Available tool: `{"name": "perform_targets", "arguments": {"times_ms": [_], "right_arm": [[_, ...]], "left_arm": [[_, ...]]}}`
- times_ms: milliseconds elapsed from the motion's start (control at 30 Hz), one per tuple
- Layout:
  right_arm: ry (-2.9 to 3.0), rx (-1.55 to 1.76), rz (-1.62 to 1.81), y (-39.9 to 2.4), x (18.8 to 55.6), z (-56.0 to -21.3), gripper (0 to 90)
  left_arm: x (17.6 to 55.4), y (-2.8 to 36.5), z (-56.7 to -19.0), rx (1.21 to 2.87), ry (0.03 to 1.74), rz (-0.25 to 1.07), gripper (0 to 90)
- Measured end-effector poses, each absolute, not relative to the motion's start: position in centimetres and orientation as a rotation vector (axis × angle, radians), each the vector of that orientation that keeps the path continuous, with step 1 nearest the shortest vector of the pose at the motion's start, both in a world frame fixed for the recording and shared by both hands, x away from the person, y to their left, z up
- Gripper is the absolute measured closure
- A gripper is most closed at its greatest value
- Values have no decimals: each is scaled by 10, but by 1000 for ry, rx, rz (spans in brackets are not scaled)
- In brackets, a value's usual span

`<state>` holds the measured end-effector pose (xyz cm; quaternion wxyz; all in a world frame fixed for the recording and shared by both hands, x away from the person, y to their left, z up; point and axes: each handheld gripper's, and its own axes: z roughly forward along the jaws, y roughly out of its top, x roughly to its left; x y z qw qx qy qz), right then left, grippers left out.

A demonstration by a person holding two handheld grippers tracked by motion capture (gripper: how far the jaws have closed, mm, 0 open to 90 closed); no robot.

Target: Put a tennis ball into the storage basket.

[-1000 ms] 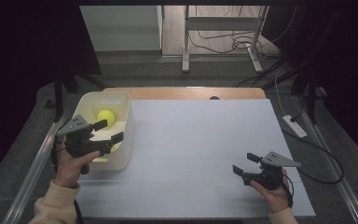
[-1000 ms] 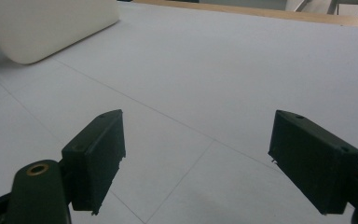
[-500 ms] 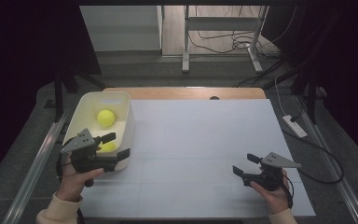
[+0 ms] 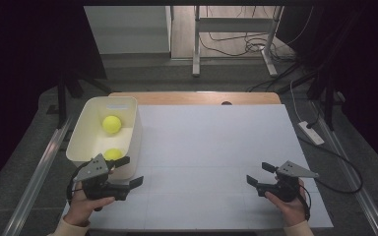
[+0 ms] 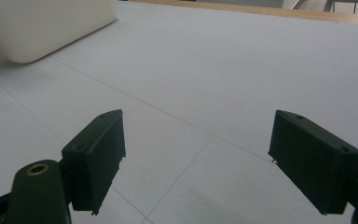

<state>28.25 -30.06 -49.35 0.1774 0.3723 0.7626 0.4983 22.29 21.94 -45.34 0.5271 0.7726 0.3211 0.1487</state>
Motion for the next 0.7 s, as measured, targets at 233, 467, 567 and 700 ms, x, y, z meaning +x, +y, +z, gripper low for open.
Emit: {"name": "perform_targets", "arguments": {"times_ms": [233,467,567,700], "right_arm": [[2163,1050,1406,-299,283,-495,181],[2165,1052,1402,-299,283,-496,181],[2172,1044,1399,-298,283,-496,181],[2176,1041,1393,-297,283,-497,181]], "left_arm": [[220,213,-472,1885,746,329,173],[218,203,-491,1941,733,340,167],[219,200,-499,1968,744,354,164],[221,199,-507,1969,768,348,164]]}}
